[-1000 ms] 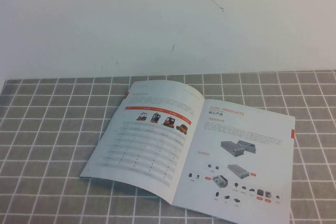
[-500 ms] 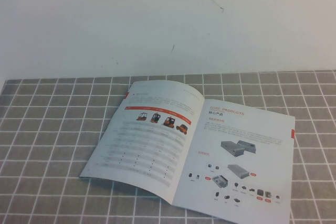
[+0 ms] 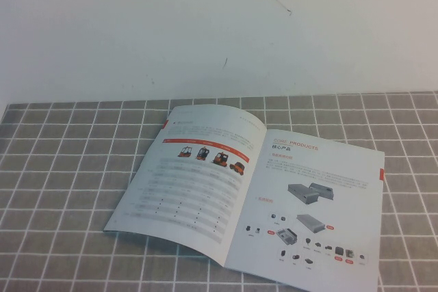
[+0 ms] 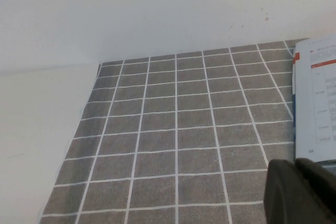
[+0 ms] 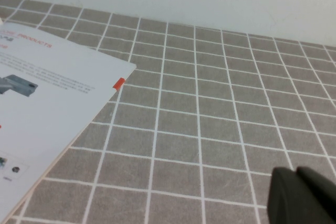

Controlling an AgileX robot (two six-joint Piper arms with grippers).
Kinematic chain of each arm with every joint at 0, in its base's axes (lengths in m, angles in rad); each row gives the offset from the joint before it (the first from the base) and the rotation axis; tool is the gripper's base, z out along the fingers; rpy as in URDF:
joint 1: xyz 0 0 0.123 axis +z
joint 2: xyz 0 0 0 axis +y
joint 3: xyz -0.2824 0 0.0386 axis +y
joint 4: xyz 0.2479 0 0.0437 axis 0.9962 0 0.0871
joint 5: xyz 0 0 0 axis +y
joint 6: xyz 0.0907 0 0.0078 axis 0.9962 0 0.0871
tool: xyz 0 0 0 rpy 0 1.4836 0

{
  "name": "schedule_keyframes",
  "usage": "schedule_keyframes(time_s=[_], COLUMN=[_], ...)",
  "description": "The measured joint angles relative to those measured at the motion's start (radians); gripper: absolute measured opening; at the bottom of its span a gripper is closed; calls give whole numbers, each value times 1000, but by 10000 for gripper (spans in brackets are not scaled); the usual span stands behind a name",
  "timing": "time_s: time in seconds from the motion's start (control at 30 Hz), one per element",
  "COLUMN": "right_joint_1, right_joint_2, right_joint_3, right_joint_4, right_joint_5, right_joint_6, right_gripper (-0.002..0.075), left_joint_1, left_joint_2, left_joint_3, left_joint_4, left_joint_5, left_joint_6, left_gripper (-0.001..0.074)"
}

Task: Close book
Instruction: 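Close the open booklet and leave it lying on the table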

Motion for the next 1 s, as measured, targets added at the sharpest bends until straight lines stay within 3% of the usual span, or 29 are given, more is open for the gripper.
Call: schedule_keyframes(time_s=[1.0], right_joint_1=[0], right_joint_2=[0], right_joint_3=[0], right_joint_4=[0], right_joint_5=[0], right_joint_6=[0], right_gripper=[-3], left_joint_1=[0], left_joint_2=[0], left_joint_3=[-4], left_joint_4=[-16], left_joint_5=[110], left_joint_6=[0], left_gripper=[-2])
